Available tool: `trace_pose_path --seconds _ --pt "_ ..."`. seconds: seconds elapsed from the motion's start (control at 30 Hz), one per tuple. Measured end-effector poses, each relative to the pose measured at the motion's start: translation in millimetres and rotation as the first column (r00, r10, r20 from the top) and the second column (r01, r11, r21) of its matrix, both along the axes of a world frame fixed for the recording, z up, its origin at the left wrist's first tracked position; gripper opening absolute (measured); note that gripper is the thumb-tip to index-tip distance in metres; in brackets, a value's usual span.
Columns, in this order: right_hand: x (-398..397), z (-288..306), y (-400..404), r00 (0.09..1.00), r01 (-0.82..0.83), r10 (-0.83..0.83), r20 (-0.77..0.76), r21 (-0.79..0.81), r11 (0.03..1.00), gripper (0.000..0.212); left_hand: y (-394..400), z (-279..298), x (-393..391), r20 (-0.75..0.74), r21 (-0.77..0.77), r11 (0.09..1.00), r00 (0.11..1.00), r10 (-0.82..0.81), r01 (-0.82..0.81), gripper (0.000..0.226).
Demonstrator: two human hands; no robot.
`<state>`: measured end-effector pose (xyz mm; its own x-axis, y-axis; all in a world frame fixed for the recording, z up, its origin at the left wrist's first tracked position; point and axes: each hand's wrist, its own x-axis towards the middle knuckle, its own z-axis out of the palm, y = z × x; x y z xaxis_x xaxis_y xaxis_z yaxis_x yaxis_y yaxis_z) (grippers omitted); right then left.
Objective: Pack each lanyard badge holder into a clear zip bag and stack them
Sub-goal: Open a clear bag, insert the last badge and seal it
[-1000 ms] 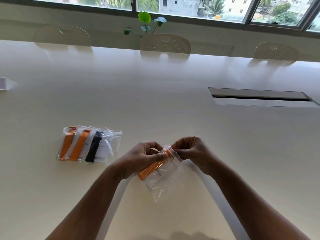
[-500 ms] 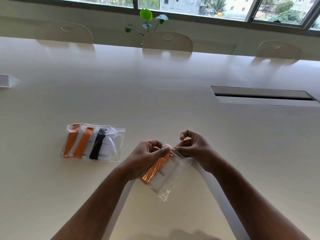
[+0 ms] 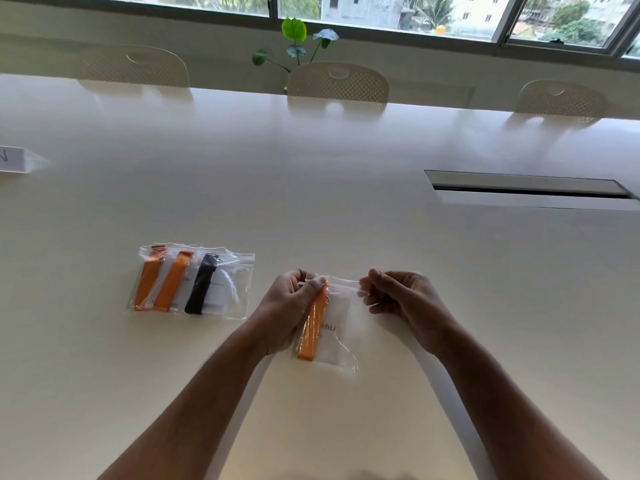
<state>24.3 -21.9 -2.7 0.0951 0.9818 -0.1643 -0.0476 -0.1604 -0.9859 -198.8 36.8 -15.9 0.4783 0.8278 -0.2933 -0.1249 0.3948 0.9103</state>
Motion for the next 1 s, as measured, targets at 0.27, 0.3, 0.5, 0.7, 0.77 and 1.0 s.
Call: trace_pose_path --seconds 0.27,0.3,0.5,0.7,0.77,1.0 --pt "-6.8 -6.8 -8.0 0.988 0.057 -0.067 0.140 0.077 0.995 0.020 -1.1 -2.1 0.9 0.088 0.027 0.999 0.996 0.020 -0.023 0.014" --pt "-7.5 -8.1 -8.0 0.985 0.065 -0.078 0.152 0.091 0.994 0.020 -1.3 -2.0 0.5 0.099 0.028 0.999 0.995 0.018 -0.020 0.016" --pt "-11.4 -18.2 -6.2 0.971 0.115 -0.145 0.191 0.159 0.981 0.022 -0.8 -1.7 0.7 0.091 0.025 1.000 0.996 0.011 -0.013 0.032" --pt "-12.3 -23.0 -2.8 0.957 0.117 -0.160 0.241 0.181 0.977 0.022 -1.7 -2.2 3.3 0.097 0.029 0.999 0.995 0.020 -0.023 0.034" --pt "-11.2 -24.4 -2.4 0.955 0.115 -0.161 0.248 0.189 0.975 0.021 -2.4 -2.4 5.4 0.080 0.041 0.999 0.997 0.017 -0.020 0.037" --pt "-10.8 -20.6 -3.6 0.983 0.070 -0.098 0.154 0.180 0.981 0.023 -4.4 1.6 4.2 0.102 0.042 0.999 0.994 0.023 -0.027 0.034"
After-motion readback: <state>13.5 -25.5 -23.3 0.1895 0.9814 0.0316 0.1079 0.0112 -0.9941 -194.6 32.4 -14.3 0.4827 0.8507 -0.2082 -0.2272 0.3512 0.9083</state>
